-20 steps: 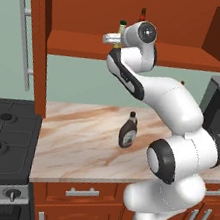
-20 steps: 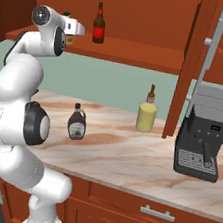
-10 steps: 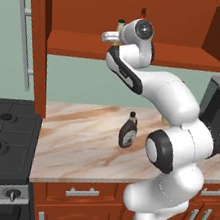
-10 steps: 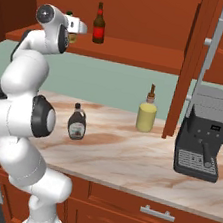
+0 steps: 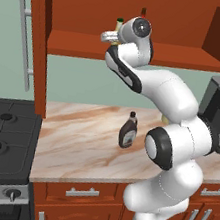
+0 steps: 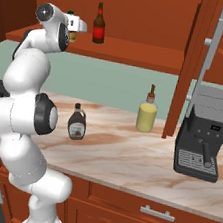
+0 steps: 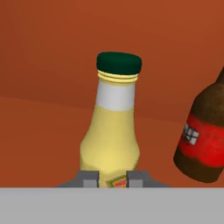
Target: Pick the syrup bottle and mustard from the counter and place them in the cabinet.
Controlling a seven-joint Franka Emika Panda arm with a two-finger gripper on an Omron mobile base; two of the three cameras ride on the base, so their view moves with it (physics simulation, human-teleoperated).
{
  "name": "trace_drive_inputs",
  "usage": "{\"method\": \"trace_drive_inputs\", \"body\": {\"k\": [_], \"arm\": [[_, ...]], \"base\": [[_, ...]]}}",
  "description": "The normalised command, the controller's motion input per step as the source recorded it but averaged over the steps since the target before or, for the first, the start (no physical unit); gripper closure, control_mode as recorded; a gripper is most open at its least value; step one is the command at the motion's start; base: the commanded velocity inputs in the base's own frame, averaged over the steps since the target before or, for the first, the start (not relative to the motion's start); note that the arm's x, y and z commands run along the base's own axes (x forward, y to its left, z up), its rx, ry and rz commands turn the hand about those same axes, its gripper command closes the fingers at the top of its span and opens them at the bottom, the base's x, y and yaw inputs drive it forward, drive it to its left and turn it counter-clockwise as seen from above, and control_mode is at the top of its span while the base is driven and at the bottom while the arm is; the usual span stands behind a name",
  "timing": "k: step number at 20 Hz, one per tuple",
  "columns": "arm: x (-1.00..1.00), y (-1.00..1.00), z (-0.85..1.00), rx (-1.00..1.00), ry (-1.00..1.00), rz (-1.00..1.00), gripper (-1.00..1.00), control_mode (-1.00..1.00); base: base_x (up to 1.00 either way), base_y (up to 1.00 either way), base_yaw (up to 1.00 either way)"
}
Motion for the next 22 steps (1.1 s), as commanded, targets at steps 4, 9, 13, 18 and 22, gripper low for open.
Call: {"method": "trace_drive_inputs", "body": {"k": [4, 9, 13, 18, 22], "arm": [[0.08, 0.0, -0.05, 0.0, 0.0, 0.0, -1.0, -1.0], [0.1, 0.0, -0.04, 0.0, 0.0, 0.0, -1.0, -1.0], [0.01, 0.0, 0.01, 0.0, -0.02, 0.0, -1.0, -1.0], [-0.33, 0.0, 0.13, 0.0, -0.08, 0.0, -1.0, -1.0], [-0.59, -0.01, 0.02, -0.01, -0.07, 0.0, -1.0, -1.0]], "base": [[0.0, 0.0, 0.0], [0.0, 0.0, 0.0], [0.0, 0.0, 0.0], [0.0, 0.0, 0.0], [0.0, 0.0, 0.0]]}}
